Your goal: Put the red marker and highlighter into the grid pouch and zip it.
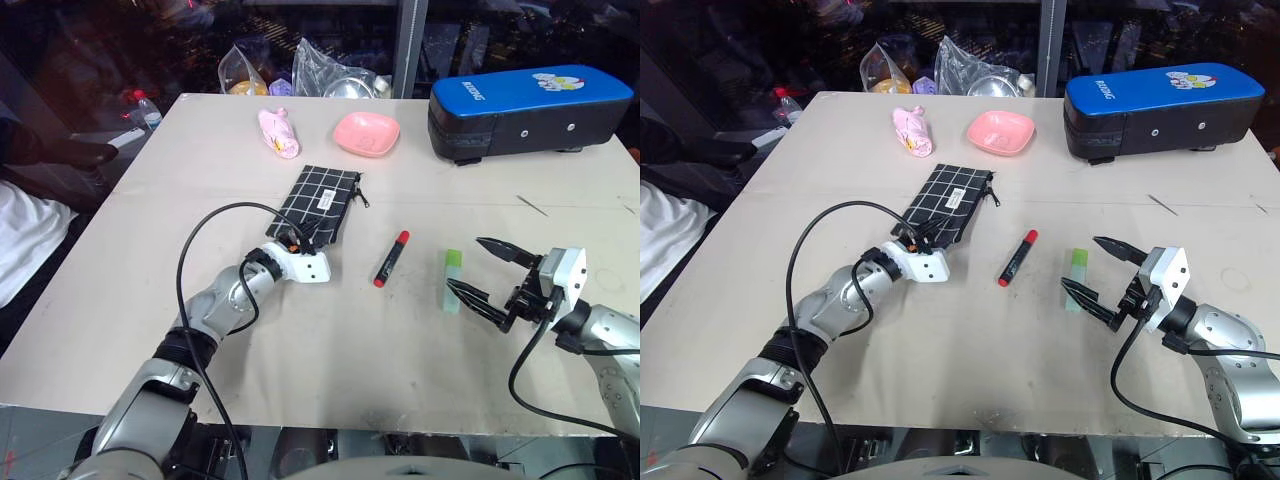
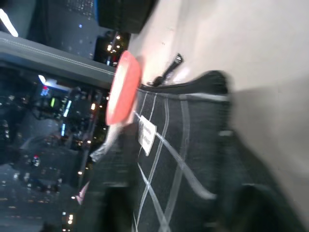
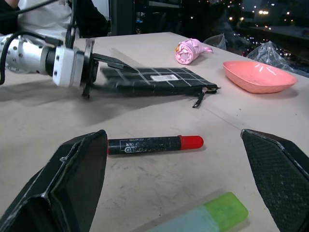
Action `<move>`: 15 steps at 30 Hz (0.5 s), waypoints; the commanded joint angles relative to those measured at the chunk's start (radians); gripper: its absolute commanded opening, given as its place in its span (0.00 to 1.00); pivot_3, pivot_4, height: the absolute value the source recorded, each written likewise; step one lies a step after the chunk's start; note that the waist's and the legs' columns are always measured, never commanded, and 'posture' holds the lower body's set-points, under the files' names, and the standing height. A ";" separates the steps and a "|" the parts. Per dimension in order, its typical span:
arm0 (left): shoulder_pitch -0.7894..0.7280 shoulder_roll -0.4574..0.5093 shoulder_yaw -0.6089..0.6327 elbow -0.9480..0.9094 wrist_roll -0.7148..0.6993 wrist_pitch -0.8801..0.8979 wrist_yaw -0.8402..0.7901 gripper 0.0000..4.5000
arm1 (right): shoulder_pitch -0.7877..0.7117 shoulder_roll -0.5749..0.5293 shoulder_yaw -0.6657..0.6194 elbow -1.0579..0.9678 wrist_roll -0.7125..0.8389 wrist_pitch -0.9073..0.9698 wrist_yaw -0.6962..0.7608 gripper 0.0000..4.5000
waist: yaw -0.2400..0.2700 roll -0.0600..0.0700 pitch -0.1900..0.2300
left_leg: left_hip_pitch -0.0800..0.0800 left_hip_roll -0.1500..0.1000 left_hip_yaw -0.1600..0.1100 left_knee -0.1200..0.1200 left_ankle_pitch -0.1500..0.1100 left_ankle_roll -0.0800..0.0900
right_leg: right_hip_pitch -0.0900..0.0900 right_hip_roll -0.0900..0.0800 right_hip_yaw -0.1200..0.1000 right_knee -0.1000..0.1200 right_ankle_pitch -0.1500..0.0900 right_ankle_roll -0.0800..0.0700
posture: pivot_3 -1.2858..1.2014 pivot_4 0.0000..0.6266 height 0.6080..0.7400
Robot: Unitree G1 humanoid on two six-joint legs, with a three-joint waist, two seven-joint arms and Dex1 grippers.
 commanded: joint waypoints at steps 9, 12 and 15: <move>0.061 -0.017 0.039 -0.104 -0.146 -0.052 -0.050 0.01 | -0.004 -0.001 -0.006 -0.043 -0.002 -0.006 -0.005 1.00 | -0.006 0.000 0.000 | 0.000 0.000 -0.001 0.000 0.000 0.000 | 0.001 0.000 0.000 0.000 -0.001 0.001 | 0.52 0.24 1.00; 0.097 -0.059 0.080 -0.233 -0.497 -0.009 -0.236 0.01 | -0.035 -0.009 0.005 -0.065 -0.006 0.029 -0.028 1.00 | -0.007 -0.001 0.001 | 0.000 0.001 -0.001 0.000 0.000 0.000 | 0.001 0.000 0.000 0.000 -0.001 0.001 | 0.52 0.24 1.00; 0.117 -0.077 0.112 -0.348 -0.701 0.097 -0.363 0.01 | -0.062 -0.007 0.018 -0.086 -0.009 0.066 -0.055 1.00 | -0.009 -0.003 0.002 | -0.001 0.001 -0.002 0.000 0.000 0.000 | 0.000 0.000 0.002 0.000 -0.001 0.001 | 0.52 0.24 1.00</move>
